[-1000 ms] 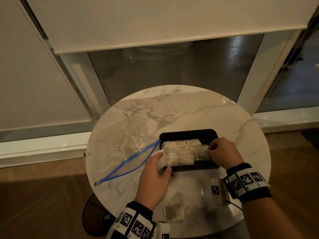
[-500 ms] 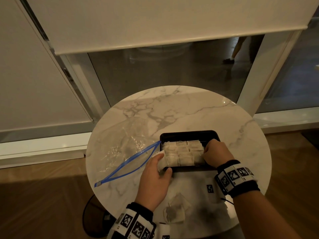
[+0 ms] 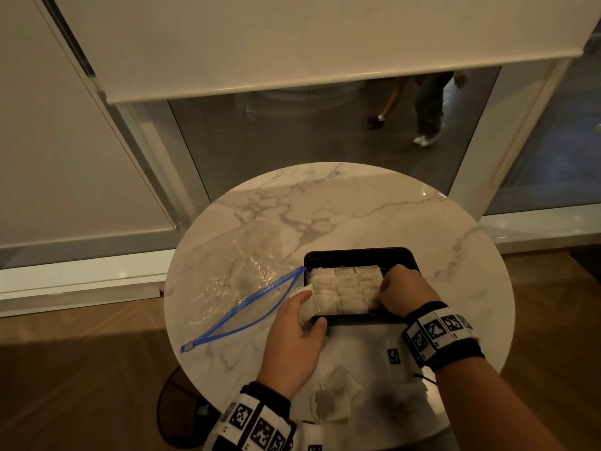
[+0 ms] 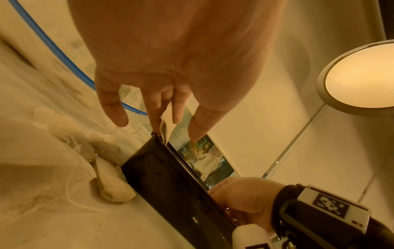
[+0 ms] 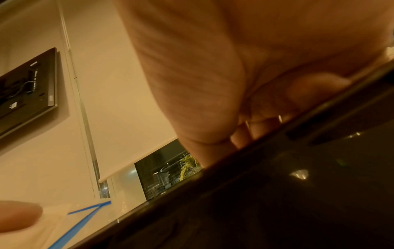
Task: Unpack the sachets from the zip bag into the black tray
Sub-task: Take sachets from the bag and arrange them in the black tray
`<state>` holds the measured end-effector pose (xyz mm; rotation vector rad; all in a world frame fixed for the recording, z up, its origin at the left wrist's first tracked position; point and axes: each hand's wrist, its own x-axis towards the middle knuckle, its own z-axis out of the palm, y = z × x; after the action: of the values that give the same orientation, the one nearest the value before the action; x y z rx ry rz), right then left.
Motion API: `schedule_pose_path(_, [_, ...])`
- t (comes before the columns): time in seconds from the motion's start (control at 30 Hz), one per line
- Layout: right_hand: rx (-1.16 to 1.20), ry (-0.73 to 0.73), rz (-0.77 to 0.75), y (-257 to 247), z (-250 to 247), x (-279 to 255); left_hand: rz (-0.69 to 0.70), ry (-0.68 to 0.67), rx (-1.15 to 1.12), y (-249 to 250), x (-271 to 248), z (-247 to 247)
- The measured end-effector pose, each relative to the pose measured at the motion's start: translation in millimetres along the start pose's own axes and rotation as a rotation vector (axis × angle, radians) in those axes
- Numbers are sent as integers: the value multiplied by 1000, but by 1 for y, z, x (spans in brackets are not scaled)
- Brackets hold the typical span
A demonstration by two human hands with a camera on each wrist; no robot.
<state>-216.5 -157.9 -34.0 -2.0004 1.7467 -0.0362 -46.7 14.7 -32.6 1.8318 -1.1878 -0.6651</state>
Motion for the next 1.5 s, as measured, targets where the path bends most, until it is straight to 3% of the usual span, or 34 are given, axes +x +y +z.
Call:
schedule_pose_path(0.2, [47, 22, -16, 2, 2, -2, 4, 3, -18, 0, 0, 0])
schedule_pose_path(0.33, [117, 125, -39, 4, -3, -11, 15, 16, -56, 1, 0, -2])
schedule_pose_path(0.5, [360, 306, -231, -6, -13, -48, 51, 38, -190, 10, -4, -7])
schedule_pose_path(0.63, [557, 151, -333, -14, -16, -84, 11, -55, -327, 16, -6, -7])
schedule_pose_path(0.8, [628, -13, -369, -18, -13, -96, 11, -129, -404, 20, -9, -3])
schedule_pose_path(1.2, [700, -143, -476, -22, -8, -100, 37, -177, -299, 19, -14, -6])
schedule_pose_path(1.27, [693, -21, -431, -17, -10, -97, 48, -135, -270, 22, -14, -9])
schedule_pose_path(1.37, [537, 498, -323, -6, -16, -91, 43, -26, -295, 26, -14, -15])
schedule_pose_path(1.4, [508, 569, -328, -4, -19, -91, 40, 1, -305, 28, -14, -17])
schedule_pose_path(1.43, [526, 538, -352, -3, -21, -90, 40, 21, -314, 28, -14, -18])
schedule_pose_path(1.5, [648, 338, -394, -3, -21, -91, 48, 48, -317, 29, -13, -22])
